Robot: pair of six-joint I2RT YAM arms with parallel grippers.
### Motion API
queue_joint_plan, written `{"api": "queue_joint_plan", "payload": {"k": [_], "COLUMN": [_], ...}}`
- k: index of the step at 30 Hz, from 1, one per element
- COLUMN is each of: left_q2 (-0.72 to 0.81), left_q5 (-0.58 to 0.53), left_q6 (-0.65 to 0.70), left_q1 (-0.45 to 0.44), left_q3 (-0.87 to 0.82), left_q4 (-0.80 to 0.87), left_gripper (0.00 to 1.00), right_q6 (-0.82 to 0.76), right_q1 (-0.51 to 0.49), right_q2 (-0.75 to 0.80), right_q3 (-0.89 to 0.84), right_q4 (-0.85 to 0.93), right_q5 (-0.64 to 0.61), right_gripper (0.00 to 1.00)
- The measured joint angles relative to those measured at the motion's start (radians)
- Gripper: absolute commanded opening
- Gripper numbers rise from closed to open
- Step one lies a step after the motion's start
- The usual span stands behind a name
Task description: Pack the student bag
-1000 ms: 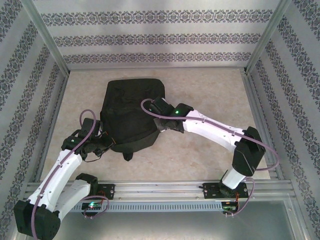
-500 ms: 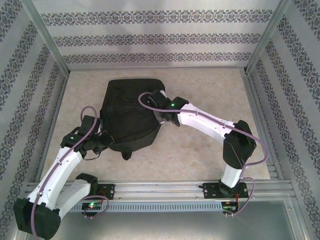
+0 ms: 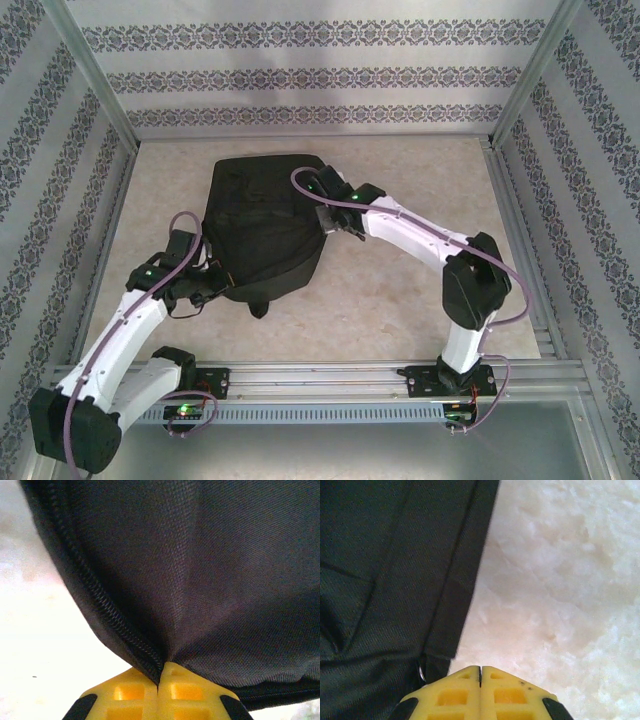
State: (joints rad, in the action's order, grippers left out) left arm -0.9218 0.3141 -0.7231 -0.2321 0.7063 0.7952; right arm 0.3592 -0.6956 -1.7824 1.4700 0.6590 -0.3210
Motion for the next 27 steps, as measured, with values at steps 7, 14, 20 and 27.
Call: {"api": "queue_joint_plan", "payload": {"k": [7,14,20,27], "left_q2": [-0.109,-0.202,-0.233,-0.2], "left_q5": [0.014,0.024,0.047,0.016], "left_q6": [-0.003,-0.023,-0.048,0.019], "left_q1": [-0.261,-0.453,-0.517,-0.52], "left_q3": [-0.002,0.027,0.037,0.124], "left_q4": [-0.109,-0.18,-0.208,-0.15], "left_gripper": [0.0,0.0,0.56,1.0], "right_q6": [0.125,0.209,0.241,0.15], "right_q1": [0.075,0.111,0.126,0.101], "right_q2": [0.246,0.456,0.571,0.677], "right_q3": [-0.282,-0.476,-0.568,-0.566], "right_q4": [-0.109,-0.111,-0.108,-0.116], "right_q5": [0.05,0.024,0.003,0.014], "right_gripper": [0.0,0.0,0.85,0.98]}}
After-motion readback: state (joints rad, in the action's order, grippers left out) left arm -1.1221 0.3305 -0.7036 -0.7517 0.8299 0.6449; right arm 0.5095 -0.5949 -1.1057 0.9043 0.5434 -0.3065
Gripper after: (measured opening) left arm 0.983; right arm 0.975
